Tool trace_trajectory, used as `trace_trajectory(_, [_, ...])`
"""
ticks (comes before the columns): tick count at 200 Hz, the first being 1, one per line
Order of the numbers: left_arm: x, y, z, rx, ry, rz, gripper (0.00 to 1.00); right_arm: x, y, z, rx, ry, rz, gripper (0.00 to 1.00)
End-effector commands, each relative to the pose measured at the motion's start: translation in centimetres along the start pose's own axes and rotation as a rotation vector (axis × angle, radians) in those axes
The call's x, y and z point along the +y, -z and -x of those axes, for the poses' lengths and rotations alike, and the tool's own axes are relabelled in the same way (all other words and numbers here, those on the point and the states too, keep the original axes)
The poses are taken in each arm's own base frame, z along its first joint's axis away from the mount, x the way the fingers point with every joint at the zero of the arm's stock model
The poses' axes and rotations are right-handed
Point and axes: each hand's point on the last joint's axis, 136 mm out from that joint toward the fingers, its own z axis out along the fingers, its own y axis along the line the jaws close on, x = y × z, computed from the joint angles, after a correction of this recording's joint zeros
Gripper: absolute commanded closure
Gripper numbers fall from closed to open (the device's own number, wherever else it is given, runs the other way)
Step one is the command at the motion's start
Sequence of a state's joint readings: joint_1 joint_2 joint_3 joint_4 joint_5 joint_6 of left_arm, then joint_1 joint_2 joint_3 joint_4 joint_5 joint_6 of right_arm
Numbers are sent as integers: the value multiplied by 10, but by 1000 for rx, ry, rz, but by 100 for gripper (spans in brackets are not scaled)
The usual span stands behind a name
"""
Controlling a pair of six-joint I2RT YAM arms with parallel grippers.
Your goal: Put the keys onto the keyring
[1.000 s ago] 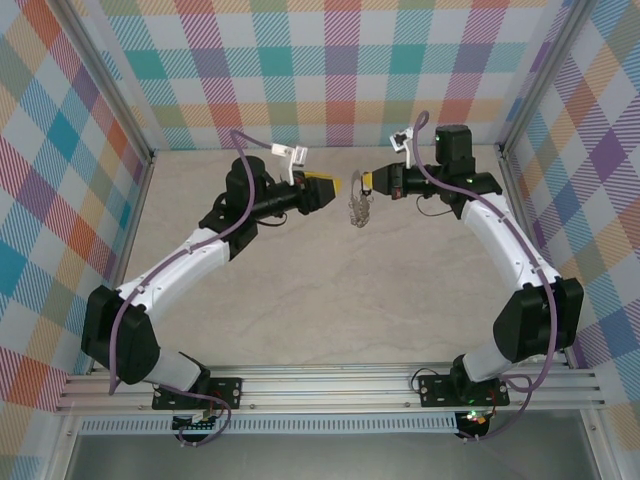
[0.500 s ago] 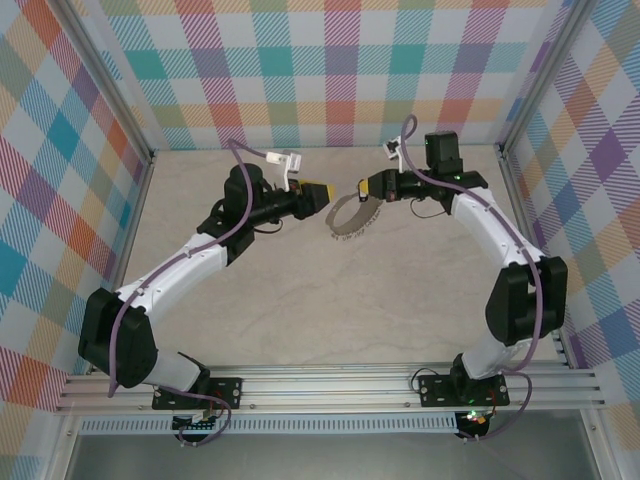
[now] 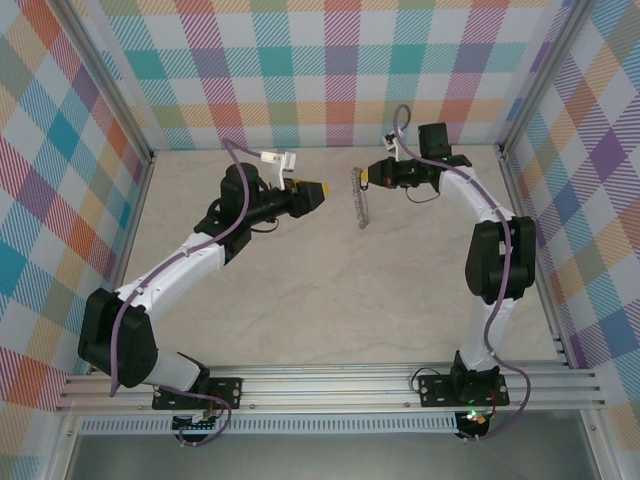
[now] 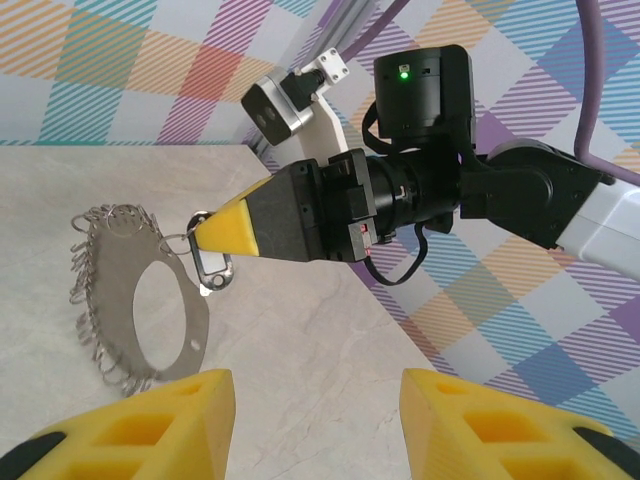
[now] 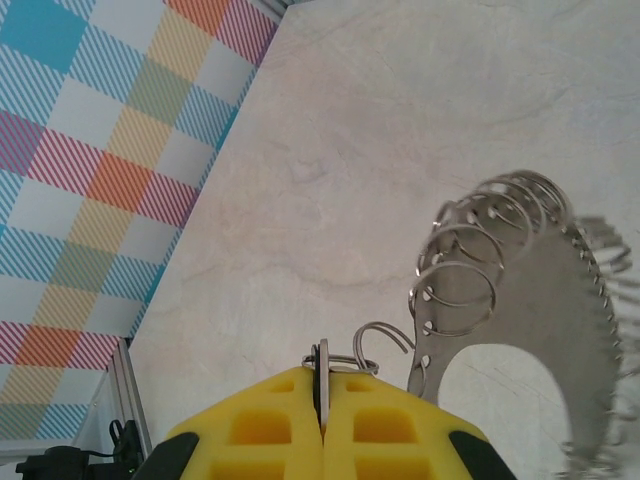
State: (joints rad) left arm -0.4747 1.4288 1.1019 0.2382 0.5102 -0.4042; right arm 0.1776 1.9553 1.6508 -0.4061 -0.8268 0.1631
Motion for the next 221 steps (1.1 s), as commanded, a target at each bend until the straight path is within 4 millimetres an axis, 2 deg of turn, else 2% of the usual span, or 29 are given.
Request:
trace_trajectory(1, [-2,5,9,-38,-1,-12,53,7,2,-4,1,28,41,100])
trace_trajectory(21, [-2,3,7,-37,13,-18,53,-7,7,-19,-12,-9,23,100])
trace_trajectory(47, [-2,2,7,-38,30,-27,53,-20,19,-30,-46,-55,10,100])
trace_trajectory(80, [-2,2,7,-41,42,-29,53,-17,27,-33,-64,-70,21,100])
trace_trajectory(132, [-3,5,7,-46,44,-26,53,10,34,-19,-103,-76,101,100])
trace_trajectory(165, [-4,5,10,-50,41,-28,53,38,34,-8,-113,-56,156,100])
trace_trajectory(192, [-4,5,10,-52,38,-29,52,64,24,-5,-94,-20,193,100])
trace_trajectory(221, [-6,5,12,-57,35,-33,52,83,1,-7,-53,3,231,100])
